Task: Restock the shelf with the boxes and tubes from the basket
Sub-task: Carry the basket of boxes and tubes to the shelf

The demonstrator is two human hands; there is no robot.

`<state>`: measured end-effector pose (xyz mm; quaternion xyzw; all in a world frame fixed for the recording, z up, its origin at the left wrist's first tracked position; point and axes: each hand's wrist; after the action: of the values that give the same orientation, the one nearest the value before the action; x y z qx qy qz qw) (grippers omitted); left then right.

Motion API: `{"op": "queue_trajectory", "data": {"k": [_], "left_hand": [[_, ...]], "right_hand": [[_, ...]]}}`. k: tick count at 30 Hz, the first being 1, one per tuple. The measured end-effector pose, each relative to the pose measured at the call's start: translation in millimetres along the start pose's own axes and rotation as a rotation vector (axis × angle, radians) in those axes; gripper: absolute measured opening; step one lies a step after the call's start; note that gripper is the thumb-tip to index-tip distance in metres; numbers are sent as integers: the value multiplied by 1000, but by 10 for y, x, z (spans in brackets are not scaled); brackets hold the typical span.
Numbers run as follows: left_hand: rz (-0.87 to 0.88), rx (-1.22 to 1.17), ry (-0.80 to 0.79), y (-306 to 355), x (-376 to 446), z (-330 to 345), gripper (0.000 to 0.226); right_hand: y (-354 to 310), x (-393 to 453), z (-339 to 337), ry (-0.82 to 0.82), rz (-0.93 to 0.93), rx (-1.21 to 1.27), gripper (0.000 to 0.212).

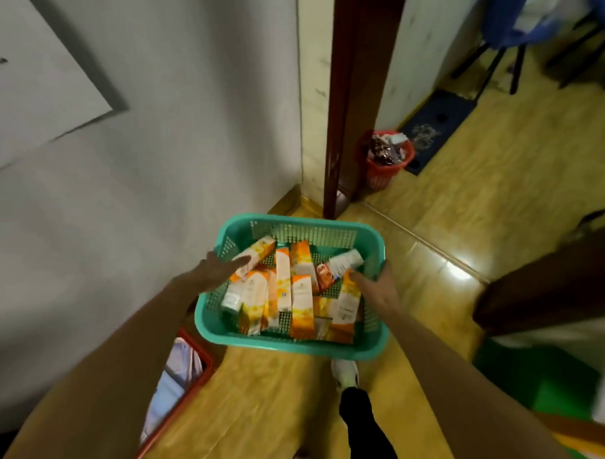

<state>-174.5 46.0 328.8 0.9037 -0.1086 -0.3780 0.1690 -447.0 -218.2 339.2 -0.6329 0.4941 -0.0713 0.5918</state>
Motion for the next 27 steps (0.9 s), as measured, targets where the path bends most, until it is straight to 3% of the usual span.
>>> {"op": "queue_trajectory", "data": {"k": [2,5,7,9,12,13,17,21,24,27], "left_hand": [[38,28,-50,76,-265,-36,109],[35,72,-34,121,-754,-29,124],[23,77,-52,-51,-664,60,129],[26,116,-51,232,-1214,81,128],[169,132,-85,584,-1877,288,83],[219,135,-107,617,-1965,399,82],[202,267,-195,577,-1521,1088,122],[200,396,-302,1081,-2464,1704,96],[214,479,-343,1337,-2945,2252,98],[292,530,-365,1584,-3551,2832,83]], "right_hand": [[-14,-372,-133,37,-10,16,76],[7,-878,-330,78,5,-12,77],[47,-1187,-488,91,12,-6,74],[135,-1481,-678,106,25,20,69],[401,-1936,-1002,152,106,27,71],[505,-2079,-1108,165,123,34,76],[1074,-2452,-1672,228,213,88,104],[1643,-3003,-2251,371,252,126,82],[2103,-3469,-2731,444,282,159,73],[2565,-3946,-3234,493,321,225,66]]}}
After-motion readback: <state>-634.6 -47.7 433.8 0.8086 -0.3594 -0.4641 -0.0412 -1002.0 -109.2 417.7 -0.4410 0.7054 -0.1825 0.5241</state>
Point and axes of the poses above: each hand's wrist, its own x-axis towards the middle knuckle, its own z-axis out of the palm, y = z × x, and after that the axes turned 7 degrees about x, right-handed
